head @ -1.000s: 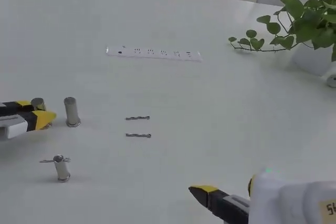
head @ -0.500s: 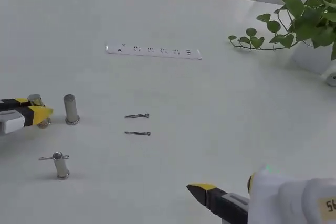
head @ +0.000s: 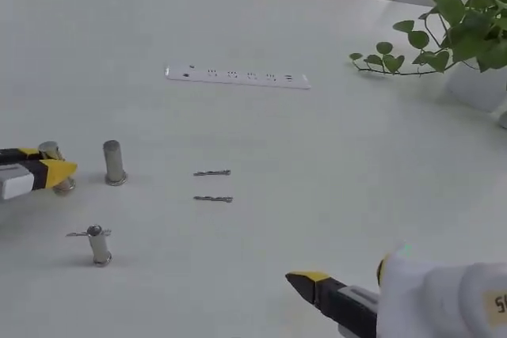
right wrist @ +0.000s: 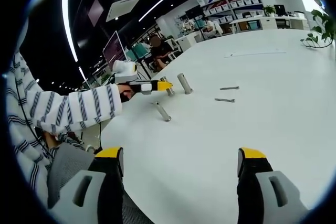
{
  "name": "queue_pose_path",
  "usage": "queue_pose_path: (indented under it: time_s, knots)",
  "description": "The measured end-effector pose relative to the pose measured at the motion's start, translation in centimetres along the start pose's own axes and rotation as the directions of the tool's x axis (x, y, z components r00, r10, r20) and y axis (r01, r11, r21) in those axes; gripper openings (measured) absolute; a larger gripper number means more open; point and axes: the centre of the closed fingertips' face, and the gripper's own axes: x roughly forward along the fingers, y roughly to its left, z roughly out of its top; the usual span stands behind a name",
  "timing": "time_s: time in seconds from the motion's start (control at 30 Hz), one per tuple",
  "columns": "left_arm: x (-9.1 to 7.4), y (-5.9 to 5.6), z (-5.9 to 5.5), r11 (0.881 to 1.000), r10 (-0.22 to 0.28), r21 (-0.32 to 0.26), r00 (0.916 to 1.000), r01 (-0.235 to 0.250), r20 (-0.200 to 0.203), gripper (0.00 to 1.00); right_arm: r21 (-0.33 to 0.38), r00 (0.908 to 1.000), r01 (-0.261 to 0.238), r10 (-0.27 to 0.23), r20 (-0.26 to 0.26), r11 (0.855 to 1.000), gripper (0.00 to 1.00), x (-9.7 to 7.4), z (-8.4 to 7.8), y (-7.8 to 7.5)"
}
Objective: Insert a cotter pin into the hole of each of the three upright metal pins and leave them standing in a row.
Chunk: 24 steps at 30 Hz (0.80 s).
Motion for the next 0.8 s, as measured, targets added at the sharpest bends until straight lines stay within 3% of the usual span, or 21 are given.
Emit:
queue_pose_path:
  time_s: [0.33, 0.47, 0.8]
  knots:
    - [-3.0, -1.4, 1.5, 0.999, 0.005, 0.04, 0.9995, -0.006, 0.03, 0.09, -0.019, 0.9998, -0.009, 0.009, 0.016, 1.0, 0.88, -0.2, 0.4, 0.4]
    - [-4.3, -2.5, 1.3, 0.996, 0.015, 0.089, 0.9997, -0.017, 0.019, 0.09, -0.036, 0.9997, -0.011, 0.011, 0.021, 0.999, 0.89, -0.3, 0.5, 0.7]
    - [-7.2, -6.4, 0.3, 0.994, 0.002, 0.109, 0.9998, -0.005, 0.021, 0.09, -0.093, 0.9991, 0.011, -0.007, 0.042, 0.996, 0.89, -1.0, 1.2, 0.6]
